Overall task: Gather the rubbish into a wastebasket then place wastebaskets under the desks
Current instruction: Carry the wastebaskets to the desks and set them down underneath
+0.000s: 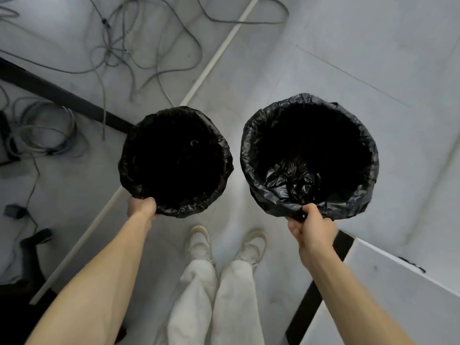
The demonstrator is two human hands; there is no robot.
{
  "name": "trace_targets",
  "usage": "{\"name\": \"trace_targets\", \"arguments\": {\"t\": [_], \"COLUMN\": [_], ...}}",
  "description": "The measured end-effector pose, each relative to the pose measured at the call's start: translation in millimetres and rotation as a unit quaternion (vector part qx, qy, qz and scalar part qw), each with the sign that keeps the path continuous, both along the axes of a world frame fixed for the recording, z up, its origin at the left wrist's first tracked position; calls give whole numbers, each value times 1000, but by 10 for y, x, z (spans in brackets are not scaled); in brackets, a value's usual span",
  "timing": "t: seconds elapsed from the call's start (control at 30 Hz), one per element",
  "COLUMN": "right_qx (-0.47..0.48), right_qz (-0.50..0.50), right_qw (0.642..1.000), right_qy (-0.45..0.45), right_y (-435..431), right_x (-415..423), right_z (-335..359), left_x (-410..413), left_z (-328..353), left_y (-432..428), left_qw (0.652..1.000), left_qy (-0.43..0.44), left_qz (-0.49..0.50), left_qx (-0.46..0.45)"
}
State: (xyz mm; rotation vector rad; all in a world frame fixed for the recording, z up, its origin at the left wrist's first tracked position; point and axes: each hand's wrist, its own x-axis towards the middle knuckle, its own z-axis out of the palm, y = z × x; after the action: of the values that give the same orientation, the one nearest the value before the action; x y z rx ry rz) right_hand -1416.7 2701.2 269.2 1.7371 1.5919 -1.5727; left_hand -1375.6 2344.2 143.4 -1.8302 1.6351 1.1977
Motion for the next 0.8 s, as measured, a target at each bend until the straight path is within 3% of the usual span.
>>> {"name": "trace_targets", "arguments": {"t": [0.1,0.33,0.43,0.57,0.7,0.8], "right_qx": [-2,7,17,11,14,14], "right_qz": [8,43,58,104,171,229], "right_qw": [1000,999,998,994,984,971], "right_qy": [-9,0,10,29,44,69], "right_y": [-9,-19,-34,25,147,274], "right_x": [7,-138,-203,-287,-419,-472], "right_z": [190,844,1181,1864,2833,3644], "left_x": [-73,-472,-659,-1001,-1456,-1684], "left_z": [243,1156,1550,2418,3529,4385], "left_y": [-68,55,215,672,1127,1330], "left_qw": [999,984,960,913,932,934], "left_qy": [-4,-35,-21,27,97,159], "left_qz": [-4,-166,-272,-386,-266,-196], "left_qx": [34,49,56,129,227,251]}}
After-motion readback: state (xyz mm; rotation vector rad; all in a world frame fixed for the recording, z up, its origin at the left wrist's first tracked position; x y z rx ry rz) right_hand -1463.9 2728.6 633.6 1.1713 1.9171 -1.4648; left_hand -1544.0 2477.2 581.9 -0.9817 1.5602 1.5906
